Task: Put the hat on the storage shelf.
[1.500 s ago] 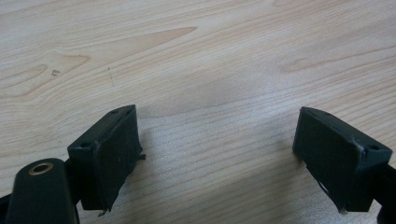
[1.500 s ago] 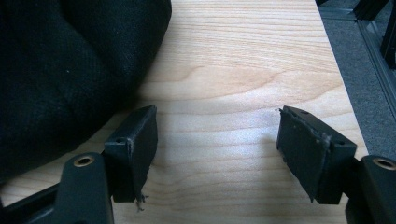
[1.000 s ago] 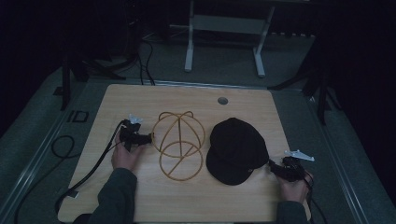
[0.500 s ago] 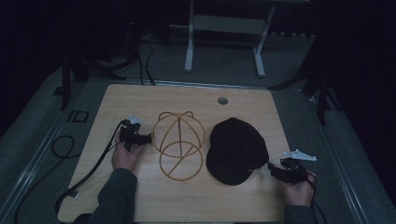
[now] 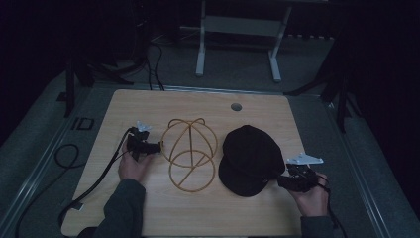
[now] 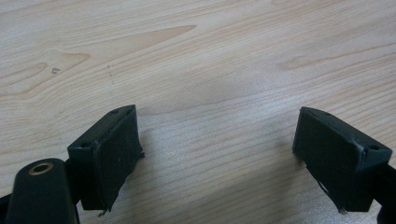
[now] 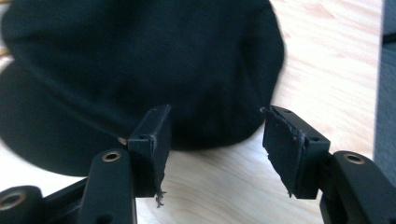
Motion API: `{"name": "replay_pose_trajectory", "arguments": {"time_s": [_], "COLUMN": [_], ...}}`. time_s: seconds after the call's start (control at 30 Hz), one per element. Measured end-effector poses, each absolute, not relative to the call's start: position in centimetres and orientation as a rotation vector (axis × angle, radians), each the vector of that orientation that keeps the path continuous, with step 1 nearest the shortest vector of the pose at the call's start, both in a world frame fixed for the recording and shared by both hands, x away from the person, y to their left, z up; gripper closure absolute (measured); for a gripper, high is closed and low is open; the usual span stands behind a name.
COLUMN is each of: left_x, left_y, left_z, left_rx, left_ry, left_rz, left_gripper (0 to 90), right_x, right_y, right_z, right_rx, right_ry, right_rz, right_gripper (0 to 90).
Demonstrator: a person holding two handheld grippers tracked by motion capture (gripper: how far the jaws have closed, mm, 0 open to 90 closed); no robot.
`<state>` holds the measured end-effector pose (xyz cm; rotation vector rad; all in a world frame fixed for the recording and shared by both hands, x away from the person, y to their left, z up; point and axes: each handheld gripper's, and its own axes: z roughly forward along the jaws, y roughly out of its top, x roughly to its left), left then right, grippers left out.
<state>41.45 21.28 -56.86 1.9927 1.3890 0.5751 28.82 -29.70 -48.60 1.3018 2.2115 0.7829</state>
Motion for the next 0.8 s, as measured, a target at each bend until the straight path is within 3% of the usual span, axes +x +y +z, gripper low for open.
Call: {"name": "replay_pose_trajectory", "arguments": {"time_s": [0.4, 0.5, 0.63, 0.8], "left_x": [41.4, 41.4, 41.4, 41.4], "left_y": [21.3, 21.3, 21.3, 21.3], "left_z": [-56.9, -56.9, -56.9, -56.9], "left_rx": [1.992, 1.992, 1.992, 1.992], "left_ry": [1.389, 1.389, 1.389, 1.389], "left_rz": [0.575, 0.575, 0.575, 0.575], "left_gripper": [14.3, 14.3, 14.3, 14.3], "right_x": [29.8, 29.9, 30.1, 30.4], "right_y": [-24.8, -23.7, -22.3, -20.6], "right_z": [-47.5, -47.5, -47.5, -47.6], "right_rx": [1.115, 1.073, 1.037, 0.985], "right_ry": [2.358, 2.406, 2.461, 2.504], "right_rz": [0.797, 0.802, 0.823, 0.811], "right_gripper": [41.3, 50.5, 53.2, 49.6]}}
